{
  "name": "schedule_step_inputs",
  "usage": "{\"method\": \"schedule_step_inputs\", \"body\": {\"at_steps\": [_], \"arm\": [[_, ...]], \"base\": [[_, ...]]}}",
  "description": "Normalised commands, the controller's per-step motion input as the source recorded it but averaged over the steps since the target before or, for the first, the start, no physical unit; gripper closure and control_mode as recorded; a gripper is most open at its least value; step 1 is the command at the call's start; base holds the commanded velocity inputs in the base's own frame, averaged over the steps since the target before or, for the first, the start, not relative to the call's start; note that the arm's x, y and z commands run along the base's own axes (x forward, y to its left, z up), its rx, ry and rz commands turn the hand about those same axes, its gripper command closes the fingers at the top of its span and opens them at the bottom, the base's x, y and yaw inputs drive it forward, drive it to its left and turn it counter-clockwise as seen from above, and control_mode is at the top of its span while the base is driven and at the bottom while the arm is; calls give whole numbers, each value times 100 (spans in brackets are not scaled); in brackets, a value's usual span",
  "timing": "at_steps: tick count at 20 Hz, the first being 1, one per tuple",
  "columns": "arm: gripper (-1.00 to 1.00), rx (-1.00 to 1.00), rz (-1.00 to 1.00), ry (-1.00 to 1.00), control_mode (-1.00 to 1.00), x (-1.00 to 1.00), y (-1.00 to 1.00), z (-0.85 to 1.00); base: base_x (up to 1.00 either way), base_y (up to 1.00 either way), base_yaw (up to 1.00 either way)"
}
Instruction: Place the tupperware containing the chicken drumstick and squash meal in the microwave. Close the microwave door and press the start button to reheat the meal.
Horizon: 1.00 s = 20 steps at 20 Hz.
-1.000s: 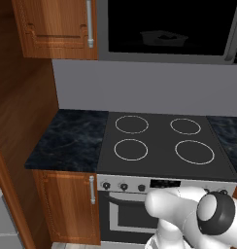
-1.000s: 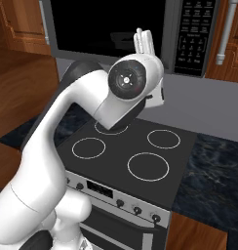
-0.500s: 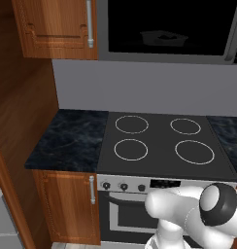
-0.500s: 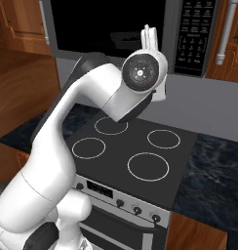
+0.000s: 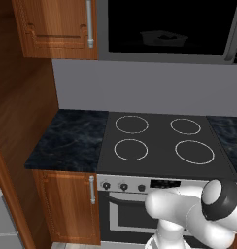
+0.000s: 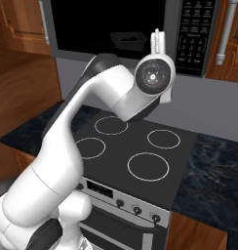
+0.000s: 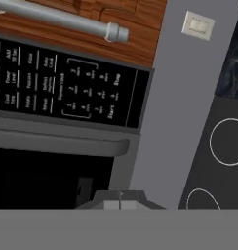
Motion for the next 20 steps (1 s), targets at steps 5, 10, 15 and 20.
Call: {"method": "schedule_step_inputs", "body": {"at_steps": [5,10,15,20], "arm": [[100,4,0,-5,-100,20,-12,-8],[100,4,0,-7,-100,22,-10,0],[100,3,0,-5,-100,23,-10,0],[100,3,0,-1,-100,24,-5,-1]], "base": [[0,0,0],[0,0,0],[0,0,0],[0,0,0]]}}
